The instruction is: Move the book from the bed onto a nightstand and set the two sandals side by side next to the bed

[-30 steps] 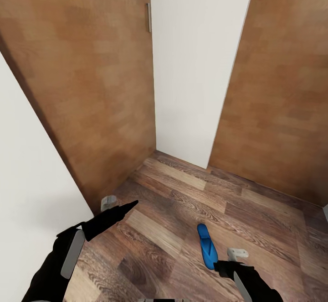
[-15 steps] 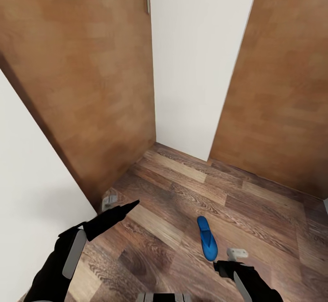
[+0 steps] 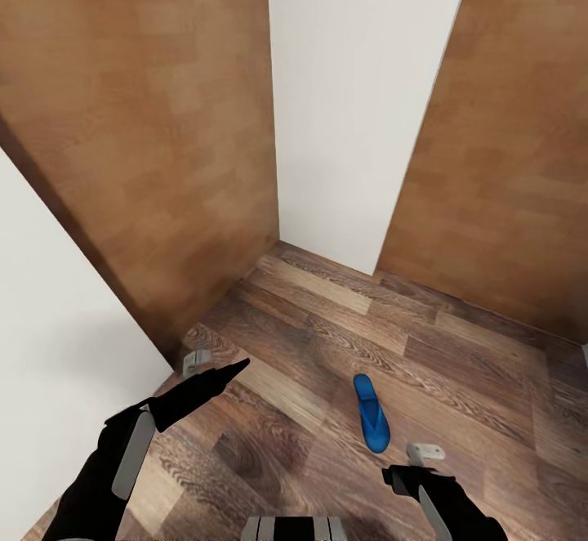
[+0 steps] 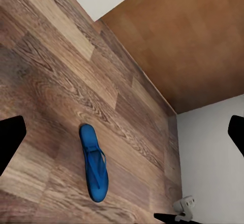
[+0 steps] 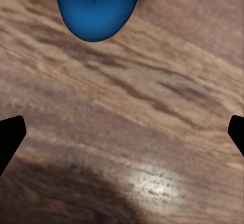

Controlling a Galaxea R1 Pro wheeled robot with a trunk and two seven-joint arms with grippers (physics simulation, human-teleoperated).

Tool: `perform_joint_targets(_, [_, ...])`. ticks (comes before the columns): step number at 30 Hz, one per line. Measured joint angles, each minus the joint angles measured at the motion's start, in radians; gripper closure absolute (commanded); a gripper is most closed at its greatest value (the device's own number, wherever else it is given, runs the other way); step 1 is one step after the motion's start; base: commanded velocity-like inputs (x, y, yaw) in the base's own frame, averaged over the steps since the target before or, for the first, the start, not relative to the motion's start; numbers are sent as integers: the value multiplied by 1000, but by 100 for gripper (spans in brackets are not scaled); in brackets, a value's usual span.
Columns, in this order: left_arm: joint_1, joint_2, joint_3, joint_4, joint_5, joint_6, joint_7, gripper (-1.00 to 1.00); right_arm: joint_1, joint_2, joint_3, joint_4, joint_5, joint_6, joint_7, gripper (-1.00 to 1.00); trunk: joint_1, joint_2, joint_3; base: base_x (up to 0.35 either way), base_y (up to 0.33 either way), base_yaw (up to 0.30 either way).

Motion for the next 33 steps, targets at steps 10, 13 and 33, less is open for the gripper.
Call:
perform_joint_targets(10, [0,0,1,3,1,0,0,-100,0,10,4,17,3,-10,-9,-100,1,-1,-12,0,0,0])
perform_joint_targets(13, [0,0,1,9,2,-1,0,-100,0,10,4,17,3,-10,-9,-100,1,-1,-12,2,0,0])
perform_joint_targets(33, [0,0,-1,14,0,-1,-3,-100,0,10,5,17,3,-11,-9,-100,1,-1,-12,120,40,0])
